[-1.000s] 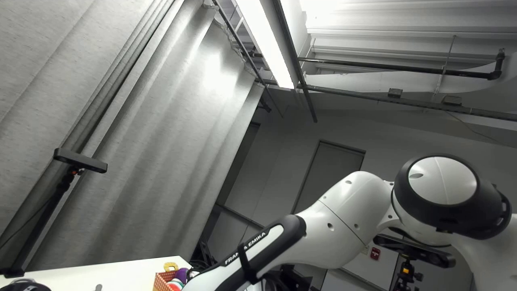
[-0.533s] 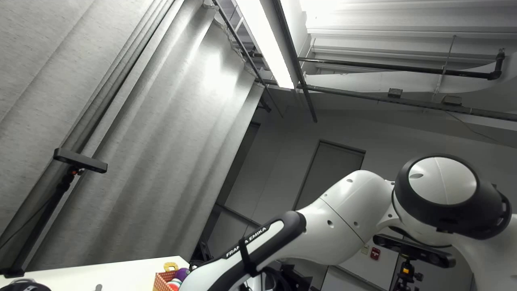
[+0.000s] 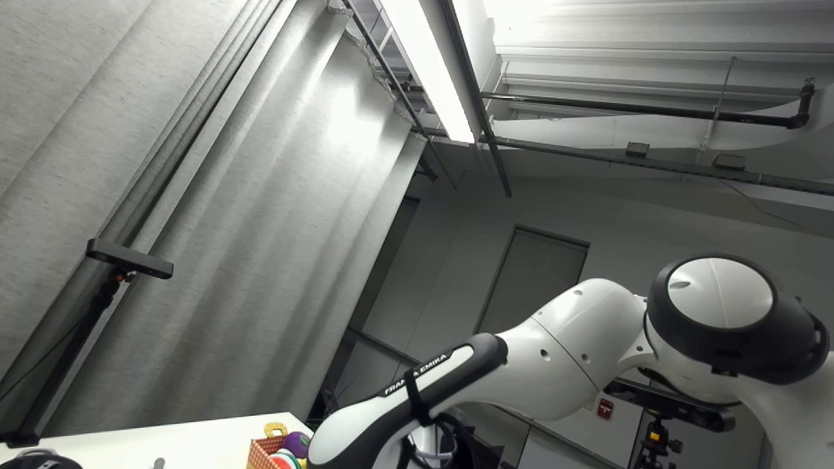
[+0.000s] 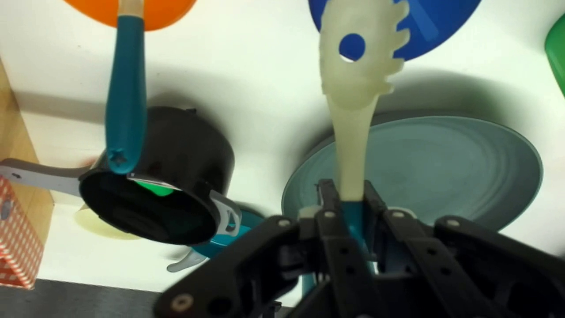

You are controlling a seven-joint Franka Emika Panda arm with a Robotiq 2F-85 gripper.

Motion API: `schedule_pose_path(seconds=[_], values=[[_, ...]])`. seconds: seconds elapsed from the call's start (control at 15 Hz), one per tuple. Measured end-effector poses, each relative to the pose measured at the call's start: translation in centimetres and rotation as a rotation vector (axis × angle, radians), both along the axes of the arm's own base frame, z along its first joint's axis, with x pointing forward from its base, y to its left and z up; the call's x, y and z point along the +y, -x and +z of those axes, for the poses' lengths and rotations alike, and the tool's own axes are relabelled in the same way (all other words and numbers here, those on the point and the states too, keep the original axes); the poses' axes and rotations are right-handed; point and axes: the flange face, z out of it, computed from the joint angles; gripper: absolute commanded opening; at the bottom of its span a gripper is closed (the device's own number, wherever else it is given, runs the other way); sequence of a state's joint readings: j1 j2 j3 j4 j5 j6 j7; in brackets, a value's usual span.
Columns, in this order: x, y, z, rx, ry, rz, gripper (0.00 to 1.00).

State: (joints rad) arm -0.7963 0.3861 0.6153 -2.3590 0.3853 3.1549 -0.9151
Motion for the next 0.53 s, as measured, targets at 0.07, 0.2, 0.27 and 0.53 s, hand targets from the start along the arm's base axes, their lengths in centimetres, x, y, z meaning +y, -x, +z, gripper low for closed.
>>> schedule_pose_path(seconds=[0.07, 0.2, 0.27, 0.53], values=[[-0.2, 0.1, 0.1, -0.003, -0.007, 0.0, 0.04], [-0.2, 0.5, -0.1, -0.003, -0.022, 0.005, 0.04], [0.0, 0.8, -0.3, 0.001, -0.031, 0.013, 0.04], [1.7, 2.2, -1.7, 0.03, -0.065, 0.052, 0.04]])
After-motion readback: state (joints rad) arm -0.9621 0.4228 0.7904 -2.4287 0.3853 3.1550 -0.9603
